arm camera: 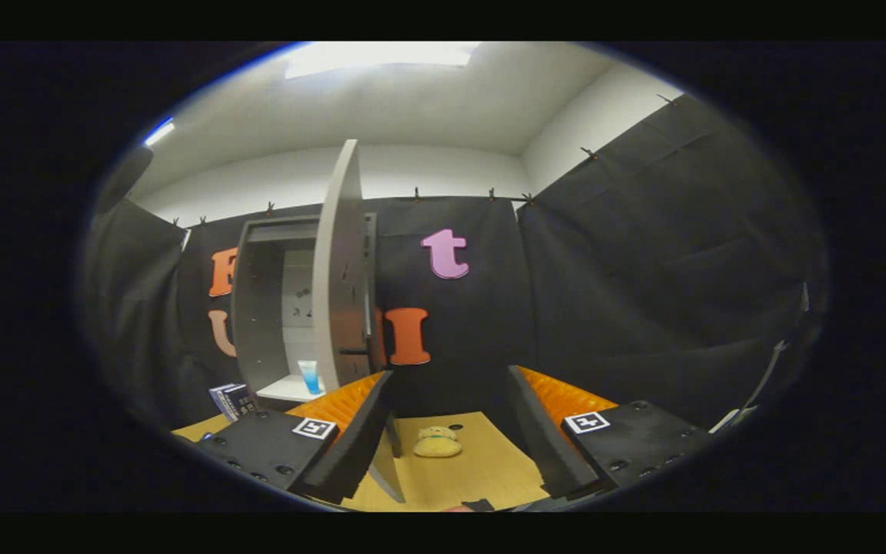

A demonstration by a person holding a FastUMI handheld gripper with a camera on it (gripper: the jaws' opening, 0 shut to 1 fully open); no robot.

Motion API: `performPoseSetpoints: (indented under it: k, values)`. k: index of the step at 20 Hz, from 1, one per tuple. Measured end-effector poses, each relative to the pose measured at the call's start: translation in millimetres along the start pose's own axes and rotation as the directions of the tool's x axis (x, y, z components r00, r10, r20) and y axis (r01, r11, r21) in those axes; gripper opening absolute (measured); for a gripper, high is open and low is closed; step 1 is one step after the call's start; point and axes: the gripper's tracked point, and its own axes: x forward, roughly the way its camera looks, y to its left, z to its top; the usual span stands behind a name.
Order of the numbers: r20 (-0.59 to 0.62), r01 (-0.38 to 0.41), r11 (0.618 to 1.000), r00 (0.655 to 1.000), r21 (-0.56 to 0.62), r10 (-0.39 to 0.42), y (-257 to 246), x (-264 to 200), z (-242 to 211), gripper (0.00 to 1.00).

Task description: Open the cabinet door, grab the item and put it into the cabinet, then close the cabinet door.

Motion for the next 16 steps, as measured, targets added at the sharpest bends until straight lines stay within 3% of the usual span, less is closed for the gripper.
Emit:
performPoseSetpoints:
  k: [5,9,14,16]
  values:
    - [-0.085,0.048,0.998,0.995,0.049,-0.044,-18.7,54.9,-36.8,0.93]
    - [-0.111,0.033,0.995,0.994,0.091,-0.022,-6.9,93.9,-46.3,0.93]
    - [-0.122,-0.011,0.993,0.992,0.114,0.025,21.7,111.1,-58.9,0.93]
    - [-0.118,0.017,0.996,0.993,0.089,-0.006,17.0,114.1,-57.4,0.92]
